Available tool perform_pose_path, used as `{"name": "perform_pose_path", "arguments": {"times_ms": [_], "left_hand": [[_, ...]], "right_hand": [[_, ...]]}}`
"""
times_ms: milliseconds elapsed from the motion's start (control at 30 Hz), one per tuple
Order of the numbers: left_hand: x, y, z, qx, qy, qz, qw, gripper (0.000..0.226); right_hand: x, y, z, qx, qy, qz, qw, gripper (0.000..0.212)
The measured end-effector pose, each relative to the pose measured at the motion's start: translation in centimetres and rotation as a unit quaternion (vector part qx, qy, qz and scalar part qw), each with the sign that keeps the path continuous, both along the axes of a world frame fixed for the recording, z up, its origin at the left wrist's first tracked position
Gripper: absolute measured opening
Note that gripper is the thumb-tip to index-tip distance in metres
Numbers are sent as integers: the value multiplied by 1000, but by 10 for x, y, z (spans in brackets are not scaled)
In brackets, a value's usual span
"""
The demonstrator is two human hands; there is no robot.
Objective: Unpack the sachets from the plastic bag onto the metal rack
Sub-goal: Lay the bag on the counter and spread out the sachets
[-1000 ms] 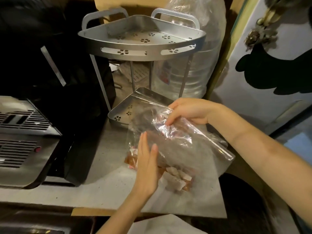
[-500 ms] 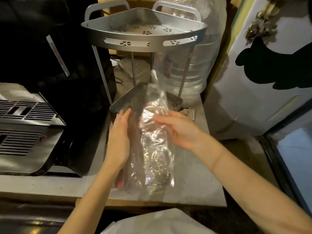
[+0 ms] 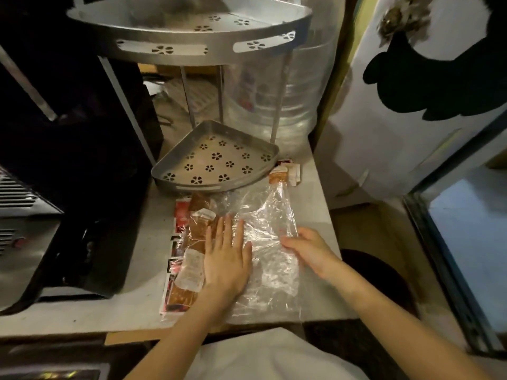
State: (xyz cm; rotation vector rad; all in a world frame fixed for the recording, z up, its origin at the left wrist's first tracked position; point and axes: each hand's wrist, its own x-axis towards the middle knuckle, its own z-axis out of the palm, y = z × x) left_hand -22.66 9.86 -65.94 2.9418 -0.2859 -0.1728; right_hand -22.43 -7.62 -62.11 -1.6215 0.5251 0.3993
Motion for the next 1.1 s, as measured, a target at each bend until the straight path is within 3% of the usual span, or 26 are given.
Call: {"name": "perform_pose_path", "arguments": {"times_ms": [167, 233, 333, 433, 533, 667, 800, 1100], "left_hand": [[6, -7, -1, -41, 11, 38, 998, 67], [6, -8, 5, -58, 25, 38, 997, 71], [7, -8, 21, -81, 13, 42, 996, 71], [20, -9, 33, -84, -41, 20, 995, 65], [43, -11, 34, -99, -50, -4, 994, 60], [60, -14, 19, -98, -17, 14, 995, 68], [62, -19, 8, -97, 3, 39, 994, 68], [63, -24, 2, -173, 30, 65, 982, 67]], "right_hand": [[13, 10, 1, -163, -69, 14, 984, 21], [17, 12, 2, -251, -107, 37, 961, 42], [27, 11, 7, -395, -183, 71, 897, 77], [46, 12, 17, -493, -287, 126, 812, 75], [65, 20, 17, -517, -312, 218, 767, 64], [84, 32, 0, -520, -310, 273, 748, 57], [94, 39, -20, -549, -334, 233, 730, 47], [99, 27, -45, -496, -381, 193, 756, 37]]}}
